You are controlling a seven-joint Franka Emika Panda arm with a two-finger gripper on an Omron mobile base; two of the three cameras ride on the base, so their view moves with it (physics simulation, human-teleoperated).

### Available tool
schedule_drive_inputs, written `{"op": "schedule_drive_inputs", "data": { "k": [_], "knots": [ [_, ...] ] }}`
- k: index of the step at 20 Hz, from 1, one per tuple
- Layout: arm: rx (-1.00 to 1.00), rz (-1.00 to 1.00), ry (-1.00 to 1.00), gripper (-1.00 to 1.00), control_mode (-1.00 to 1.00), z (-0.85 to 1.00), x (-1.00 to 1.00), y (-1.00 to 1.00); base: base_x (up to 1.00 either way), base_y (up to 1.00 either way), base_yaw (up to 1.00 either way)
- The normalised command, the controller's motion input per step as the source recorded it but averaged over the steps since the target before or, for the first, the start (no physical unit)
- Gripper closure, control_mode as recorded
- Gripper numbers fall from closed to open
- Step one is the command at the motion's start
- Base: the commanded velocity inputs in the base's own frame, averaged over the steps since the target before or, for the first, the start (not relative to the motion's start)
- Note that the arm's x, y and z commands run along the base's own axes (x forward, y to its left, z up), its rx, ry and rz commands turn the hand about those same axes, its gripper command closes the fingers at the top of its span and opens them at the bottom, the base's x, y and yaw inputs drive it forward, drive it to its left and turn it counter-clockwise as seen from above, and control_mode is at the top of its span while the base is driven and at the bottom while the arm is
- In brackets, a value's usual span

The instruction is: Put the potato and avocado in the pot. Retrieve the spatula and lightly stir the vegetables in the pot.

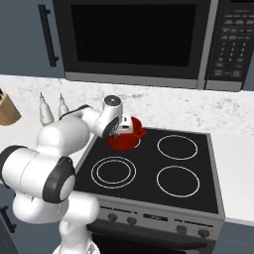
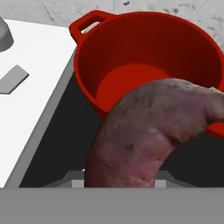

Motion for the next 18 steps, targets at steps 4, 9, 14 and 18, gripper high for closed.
{"op": "schedule_drive_inputs", "data": {
  "k": [4, 9, 14, 18],
  "knots": [
    [0.00, 0.00, 0.00, 1.00, -1.00, 0.11, 0.04, -0.22, 0.00, 0.00, 0.00],
    [0.00, 0.00, 0.00, 1.00, -1.00, 0.00, 0.25, -0.01, 0.00, 0.00, 0.00],
    [0.00, 0.00, 0.00, 1.00, -1.00, 0.00, 0.38, 0.00, 0.00, 0.00, 0.00],
    [0.00, 0.00, 0.00, 1.00, -1.00, 0.00, 0.30, 0.00, 0.00, 0.00, 0.00]
  ]
}}
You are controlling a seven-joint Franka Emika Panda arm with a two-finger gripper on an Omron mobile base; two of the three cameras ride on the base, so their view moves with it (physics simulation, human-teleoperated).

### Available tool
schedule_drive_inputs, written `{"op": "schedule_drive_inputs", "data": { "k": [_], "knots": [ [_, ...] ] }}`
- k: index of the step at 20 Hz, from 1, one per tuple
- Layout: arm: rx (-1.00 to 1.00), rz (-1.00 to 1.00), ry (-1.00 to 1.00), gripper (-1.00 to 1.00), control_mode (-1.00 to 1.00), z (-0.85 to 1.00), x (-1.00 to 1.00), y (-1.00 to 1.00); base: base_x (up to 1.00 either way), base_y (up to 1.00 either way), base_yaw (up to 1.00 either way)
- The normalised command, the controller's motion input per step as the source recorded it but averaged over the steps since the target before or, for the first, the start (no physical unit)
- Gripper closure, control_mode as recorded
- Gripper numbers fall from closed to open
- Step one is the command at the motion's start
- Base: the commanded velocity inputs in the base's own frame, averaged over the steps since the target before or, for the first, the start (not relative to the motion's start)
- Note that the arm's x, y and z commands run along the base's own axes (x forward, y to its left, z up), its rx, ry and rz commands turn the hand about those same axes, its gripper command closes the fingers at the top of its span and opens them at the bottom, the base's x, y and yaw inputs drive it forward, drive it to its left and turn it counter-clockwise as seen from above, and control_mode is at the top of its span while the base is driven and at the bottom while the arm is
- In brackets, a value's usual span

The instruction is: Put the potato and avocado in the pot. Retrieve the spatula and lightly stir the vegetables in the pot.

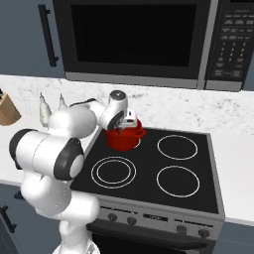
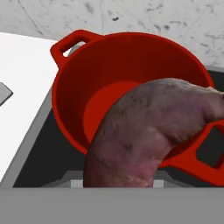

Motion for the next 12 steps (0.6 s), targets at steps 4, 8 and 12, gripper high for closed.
{"op": "schedule_drive_inputs", "data": {
  "k": [4, 8, 12],
  "knots": [
    [0.00, 0.00, 0.02, 1.00, -1.00, -0.05, 0.23, 0.00, 0.00, 0.00, 0.00],
    [0.00, 0.00, 0.03, 1.00, -1.00, -0.13, 0.26, 0.00, 0.00, 0.00, 0.00],
    [0.00, 0.00, 0.06, 1.00, -1.00, -0.24, 0.29, 0.00, 0.00, 0.00, 0.00]
  ]
}}
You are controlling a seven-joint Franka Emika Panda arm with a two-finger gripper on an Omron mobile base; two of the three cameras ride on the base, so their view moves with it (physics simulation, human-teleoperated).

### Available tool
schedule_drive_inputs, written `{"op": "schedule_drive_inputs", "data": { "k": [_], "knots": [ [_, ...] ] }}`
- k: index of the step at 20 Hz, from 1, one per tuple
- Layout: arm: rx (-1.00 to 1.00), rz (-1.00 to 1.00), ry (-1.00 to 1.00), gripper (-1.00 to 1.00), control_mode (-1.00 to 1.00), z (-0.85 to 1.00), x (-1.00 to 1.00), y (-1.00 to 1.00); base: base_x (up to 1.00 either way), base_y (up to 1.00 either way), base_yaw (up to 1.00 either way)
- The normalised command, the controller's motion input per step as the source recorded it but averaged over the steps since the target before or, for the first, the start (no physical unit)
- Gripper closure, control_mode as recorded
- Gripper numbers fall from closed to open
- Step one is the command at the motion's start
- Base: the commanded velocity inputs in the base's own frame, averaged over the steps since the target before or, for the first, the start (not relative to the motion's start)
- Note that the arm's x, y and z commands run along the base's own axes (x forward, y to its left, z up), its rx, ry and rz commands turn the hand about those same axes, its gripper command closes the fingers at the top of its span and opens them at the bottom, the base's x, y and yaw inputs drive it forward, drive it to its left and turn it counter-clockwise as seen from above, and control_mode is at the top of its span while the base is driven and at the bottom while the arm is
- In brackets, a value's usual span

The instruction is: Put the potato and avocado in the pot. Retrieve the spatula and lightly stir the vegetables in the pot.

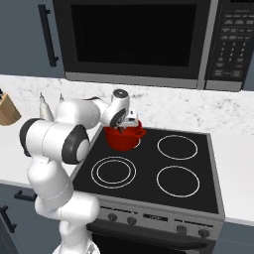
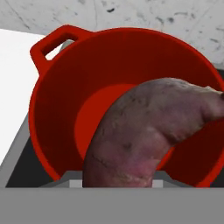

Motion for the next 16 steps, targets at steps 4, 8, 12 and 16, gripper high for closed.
{"op": "schedule_drive_inputs", "data": {
  "k": [4, 8, 12, 16],
  "knots": [
    [0.00, 0.00, 0.03, 1.00, -1.00, -0.27, 0.22, 0.00, 0.00, 0.00, 0.00],
    [0.00, 0.00, 0.00, 1.00, -1.00, -0.20, 0.20, 0.00, 0.00, 0.00, 0.00],
    [0.00, 0.00, 0.00, 1.00, -1.00, -0.13, 0.21, 0.00, 0.00, 0.00, 0.00],
    [-0.01, 0.00, 0.00, 1.00, -1.00, -0.29, 0.17, 0.00, 0.00, 0.00, 0.00]
  ]
}}
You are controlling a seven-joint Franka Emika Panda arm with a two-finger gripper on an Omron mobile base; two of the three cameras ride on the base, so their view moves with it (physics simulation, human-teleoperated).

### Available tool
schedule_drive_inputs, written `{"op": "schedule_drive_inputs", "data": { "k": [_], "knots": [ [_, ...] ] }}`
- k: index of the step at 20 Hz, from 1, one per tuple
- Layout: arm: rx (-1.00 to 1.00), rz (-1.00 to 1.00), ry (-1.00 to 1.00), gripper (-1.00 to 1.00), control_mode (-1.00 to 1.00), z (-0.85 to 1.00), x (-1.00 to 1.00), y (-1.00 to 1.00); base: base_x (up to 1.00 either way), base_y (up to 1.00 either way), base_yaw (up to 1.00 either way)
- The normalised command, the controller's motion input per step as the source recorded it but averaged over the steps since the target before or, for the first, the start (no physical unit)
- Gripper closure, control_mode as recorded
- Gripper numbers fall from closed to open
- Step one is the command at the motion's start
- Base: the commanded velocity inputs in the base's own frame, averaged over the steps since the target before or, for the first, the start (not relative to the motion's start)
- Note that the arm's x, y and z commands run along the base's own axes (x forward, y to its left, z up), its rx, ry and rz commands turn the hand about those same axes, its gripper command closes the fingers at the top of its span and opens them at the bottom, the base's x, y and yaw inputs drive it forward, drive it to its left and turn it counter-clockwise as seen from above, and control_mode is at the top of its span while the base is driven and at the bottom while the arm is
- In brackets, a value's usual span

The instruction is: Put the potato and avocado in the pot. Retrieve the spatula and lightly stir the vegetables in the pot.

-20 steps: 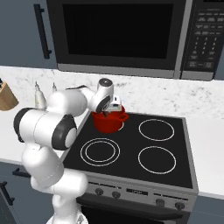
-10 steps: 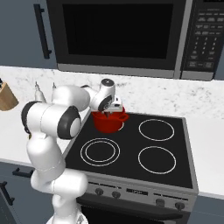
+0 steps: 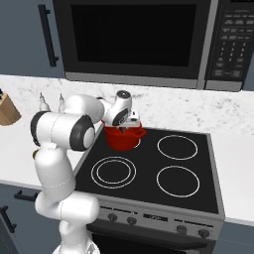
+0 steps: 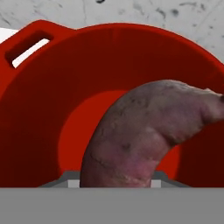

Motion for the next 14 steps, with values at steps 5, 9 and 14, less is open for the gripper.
{"op": "schedule_drive_inputs", "data": {
  "k": [5, 9, 14],
  "knots": [
    [0.00, 0.00, 0.00, 1.00, -1.00, -0.23, 0.10, 0.00, 0.00, 0.00, 0.00],
    [0.00, 0.00, 0.00, 1.00, -1.00, -0.26, 0.04, 0.00, 0.00, 0.00, 0.00],
    [-0.01, 0.00, 0.00, -1.00, -1.00, -0.26, 0.00, 0.00, 0.00, 0.00, 0.00]
  ]
}}
